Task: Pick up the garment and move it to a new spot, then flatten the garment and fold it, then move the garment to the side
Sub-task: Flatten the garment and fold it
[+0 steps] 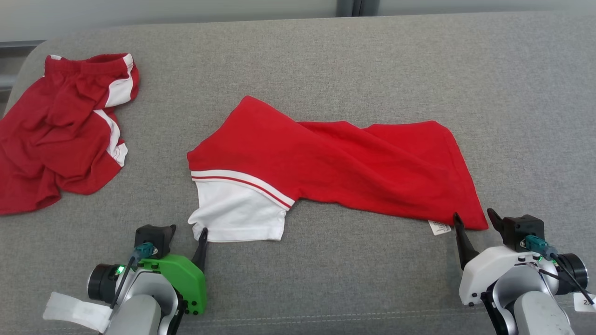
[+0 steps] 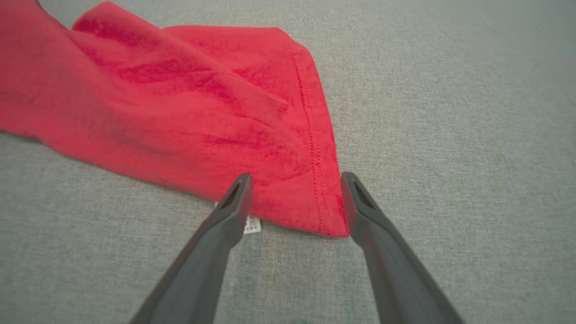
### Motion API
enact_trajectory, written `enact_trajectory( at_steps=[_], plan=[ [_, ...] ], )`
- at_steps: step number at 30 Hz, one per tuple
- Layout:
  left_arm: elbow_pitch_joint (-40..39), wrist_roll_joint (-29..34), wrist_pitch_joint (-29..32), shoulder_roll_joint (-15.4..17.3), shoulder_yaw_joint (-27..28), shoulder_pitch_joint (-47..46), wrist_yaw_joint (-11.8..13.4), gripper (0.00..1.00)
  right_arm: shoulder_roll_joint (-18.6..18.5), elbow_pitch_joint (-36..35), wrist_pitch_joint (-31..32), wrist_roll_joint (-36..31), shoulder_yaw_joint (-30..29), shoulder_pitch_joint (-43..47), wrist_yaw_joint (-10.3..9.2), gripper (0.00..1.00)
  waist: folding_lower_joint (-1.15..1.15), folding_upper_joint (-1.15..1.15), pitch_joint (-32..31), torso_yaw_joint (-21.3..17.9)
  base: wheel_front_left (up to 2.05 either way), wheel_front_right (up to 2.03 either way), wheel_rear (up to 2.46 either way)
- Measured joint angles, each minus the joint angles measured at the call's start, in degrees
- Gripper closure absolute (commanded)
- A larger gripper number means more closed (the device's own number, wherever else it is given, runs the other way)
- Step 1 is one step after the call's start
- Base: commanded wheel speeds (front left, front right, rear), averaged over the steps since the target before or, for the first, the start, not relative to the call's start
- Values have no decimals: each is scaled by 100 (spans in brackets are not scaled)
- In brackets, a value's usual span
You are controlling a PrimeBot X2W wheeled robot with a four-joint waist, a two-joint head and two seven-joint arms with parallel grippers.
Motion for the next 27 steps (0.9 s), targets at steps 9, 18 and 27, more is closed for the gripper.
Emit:
enact_trajectory(
  at_steps=[9,18,27],
  plan=[
    [252,-60,-169,-86,-143,-153,-83,90,5,252,119,22,-171,-59,0,0,0,0,0,5,0,0,0],
    [376,-108,-275,-98,-202,-334,-121,100,-1,658,192,122,-413,-292,0,0,0,0,113,27,0,0,0],
    [430,-205,-382,-124,-237,-421,-132,100,3,1107,290,365,-318,-548,4,100,0,0,183,73,0,0,0]
  ],
)
